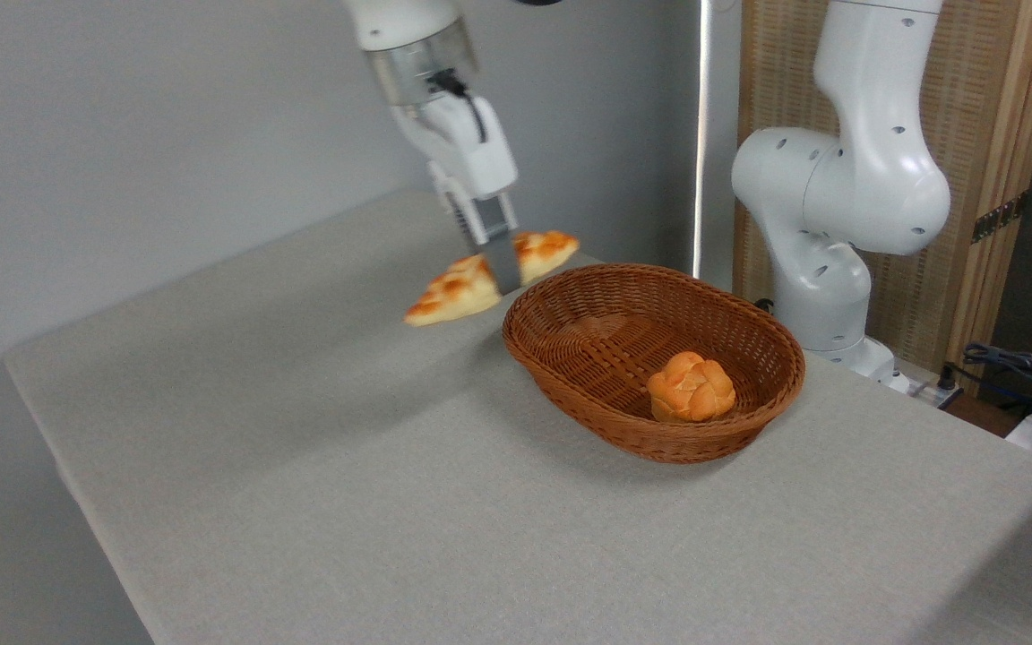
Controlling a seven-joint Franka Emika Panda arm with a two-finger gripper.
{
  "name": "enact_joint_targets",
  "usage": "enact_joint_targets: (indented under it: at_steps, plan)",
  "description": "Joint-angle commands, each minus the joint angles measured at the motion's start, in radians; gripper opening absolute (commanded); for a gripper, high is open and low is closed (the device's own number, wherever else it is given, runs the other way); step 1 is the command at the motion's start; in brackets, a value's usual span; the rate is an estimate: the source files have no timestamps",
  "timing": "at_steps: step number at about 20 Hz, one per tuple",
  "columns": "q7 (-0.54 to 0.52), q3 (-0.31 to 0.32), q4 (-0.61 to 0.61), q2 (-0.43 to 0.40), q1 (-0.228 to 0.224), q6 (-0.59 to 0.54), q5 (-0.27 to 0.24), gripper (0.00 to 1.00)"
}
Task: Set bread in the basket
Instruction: 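Lift the held bread roll and carry it over the wicker basket, then lower the bread roll into the basket beside the orange bun and release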
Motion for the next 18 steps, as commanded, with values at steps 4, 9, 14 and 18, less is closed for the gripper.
enact_joint_targets:
  at_steps: [4,9,14,18]
  plan:
    - [0.046,0.058,-0.328,-0.264,-0.079,0.011,-0.004,0.2]
    - [0.037,0.058,-0.355,-0.243,-0.087,-0.012,-0.005,0.24]
    - [0.035,0.058,-0.392,-0.208,-0.09,0.01,-0.005,0.67]
    - [0.035,0.056,-0.391,-0.183,-0.099,0.016,-0.007,0.8]
